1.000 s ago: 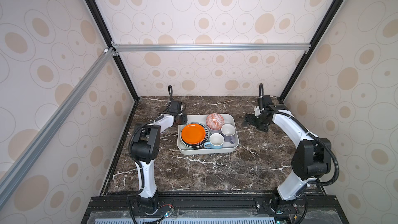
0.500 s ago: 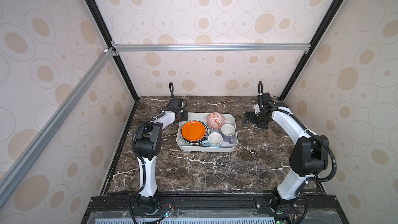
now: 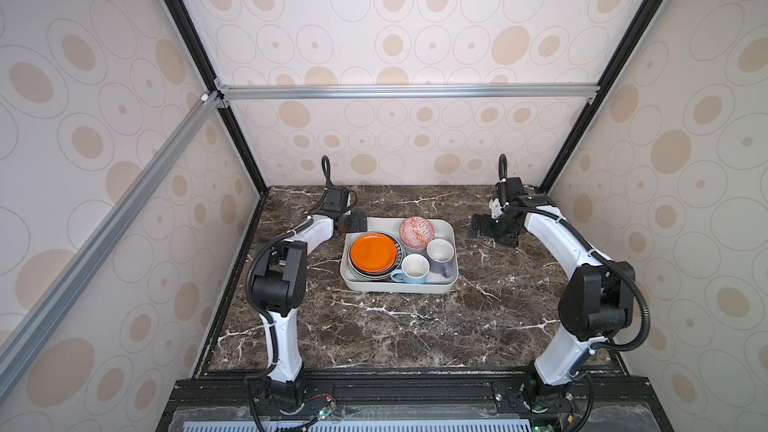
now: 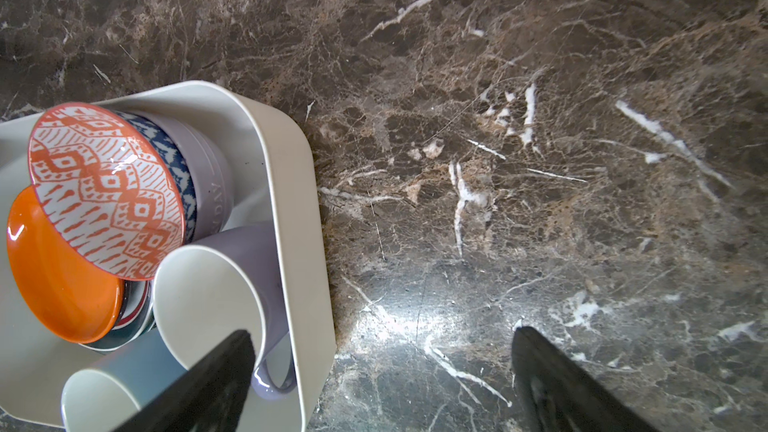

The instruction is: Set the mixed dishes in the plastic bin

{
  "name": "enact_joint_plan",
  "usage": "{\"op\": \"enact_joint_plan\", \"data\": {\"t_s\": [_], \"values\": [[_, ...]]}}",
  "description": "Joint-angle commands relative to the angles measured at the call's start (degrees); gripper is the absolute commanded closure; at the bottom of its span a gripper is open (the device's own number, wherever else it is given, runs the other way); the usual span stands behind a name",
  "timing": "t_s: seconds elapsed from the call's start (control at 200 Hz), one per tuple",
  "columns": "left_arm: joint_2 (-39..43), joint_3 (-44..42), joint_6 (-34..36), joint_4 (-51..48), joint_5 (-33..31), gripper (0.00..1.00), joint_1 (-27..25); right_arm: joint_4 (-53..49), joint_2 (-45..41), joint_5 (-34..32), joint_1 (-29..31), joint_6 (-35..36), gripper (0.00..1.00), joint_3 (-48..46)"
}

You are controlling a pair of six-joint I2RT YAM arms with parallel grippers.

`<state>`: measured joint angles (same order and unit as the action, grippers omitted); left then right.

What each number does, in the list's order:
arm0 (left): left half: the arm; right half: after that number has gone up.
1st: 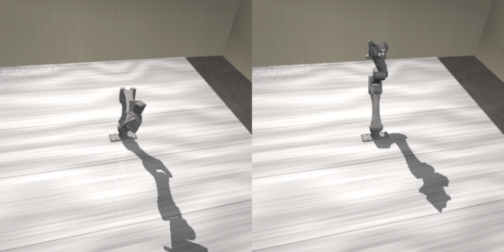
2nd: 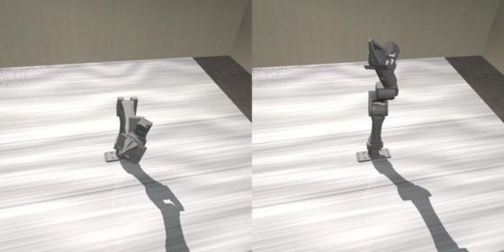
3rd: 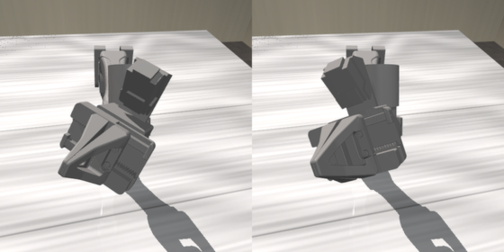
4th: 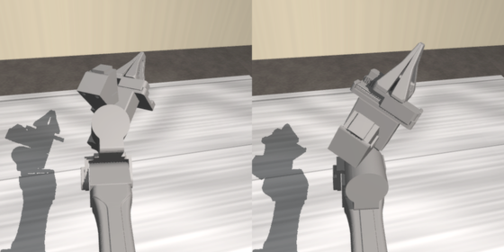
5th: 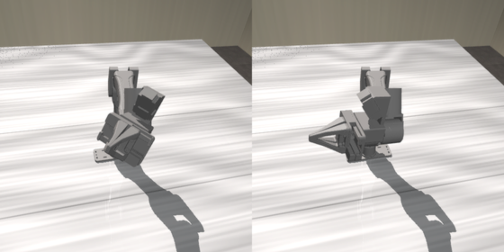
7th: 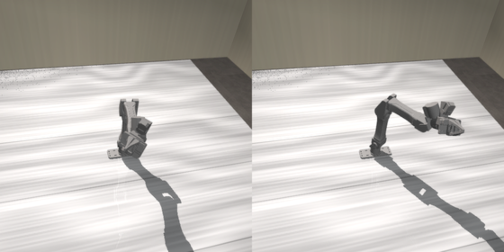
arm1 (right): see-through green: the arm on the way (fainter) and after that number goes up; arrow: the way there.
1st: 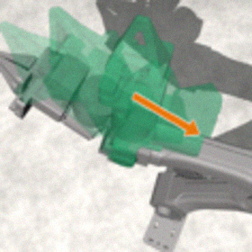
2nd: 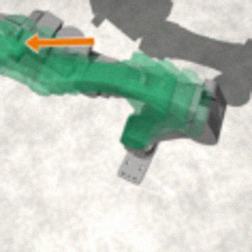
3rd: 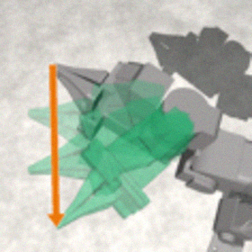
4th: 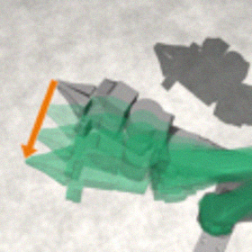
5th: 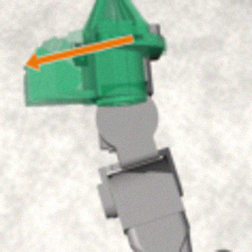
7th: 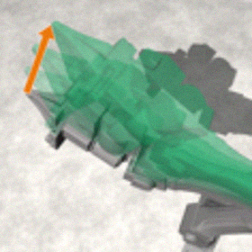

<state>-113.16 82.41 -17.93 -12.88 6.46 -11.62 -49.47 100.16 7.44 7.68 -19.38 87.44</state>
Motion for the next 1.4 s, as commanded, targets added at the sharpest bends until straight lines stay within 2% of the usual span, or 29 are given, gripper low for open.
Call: {"op": "enact_joint_plan", "data": {"t_s": [0.0, 0.185, 0.355, 0.43, 0.635, 0.77, 1.015, 1.15, 1.395], "values": [[7.3, -1.17, 1.12, 2.12, -3.31, 0.01, 0.36, 0.03, -3.0, -0.72, -0.29, 1.79, 0.0, 1.5], [19.53, -8.51, 2.92, 6.45, -13.57, 0.01, 0.95, 4.49, -5.56, -1.38, -0.79, 4.29, 0.0, 0.34], [32.47, -22.61, 7.11, 16.63, -19.51, 0.01, 4.58, 15.22, -10.58, -8.24, -1.52, 8.04, 0.0, -7.92], [37.89, -30.36, 8.08, 22.65, -21.88, 0.01, 6.58, 19.91, -12.3, -8.91, -2.85, 9.33, 0.0, -11.72], [47.49, -51.16, 15.17, 42.4, -19.69, 0.01, 8.0, 41.34, -19.02, -10.16, -4.24, 17.11, 0.0, -29.81], [46.92, -55.72, 15.86, 46.0, -20.65, 0.01, 8.22, 48.21, -19.7, -10.38, -5.04, 18.89, 0.0, -36.63], [42.68, -62.11, 18.0, 59.57, -19.56, 0.01, 8.36, 59.9, -22.97, -8.2, -6.58, 20.25, 0.0, -48.35], [40.11, -64.15, 19.43, 63.95, -19.15, 0.01, 8.44, 68.2, -24.57, -9.56, -6.81, 21.48, 0.0, -55.52], [33.97, -68.2, 16.17, 75.29, -16.15, 0.01, 8.54, 75.16, -21.38, -11.22, -7.2, 19.4, 0.0, -57.62]]}}
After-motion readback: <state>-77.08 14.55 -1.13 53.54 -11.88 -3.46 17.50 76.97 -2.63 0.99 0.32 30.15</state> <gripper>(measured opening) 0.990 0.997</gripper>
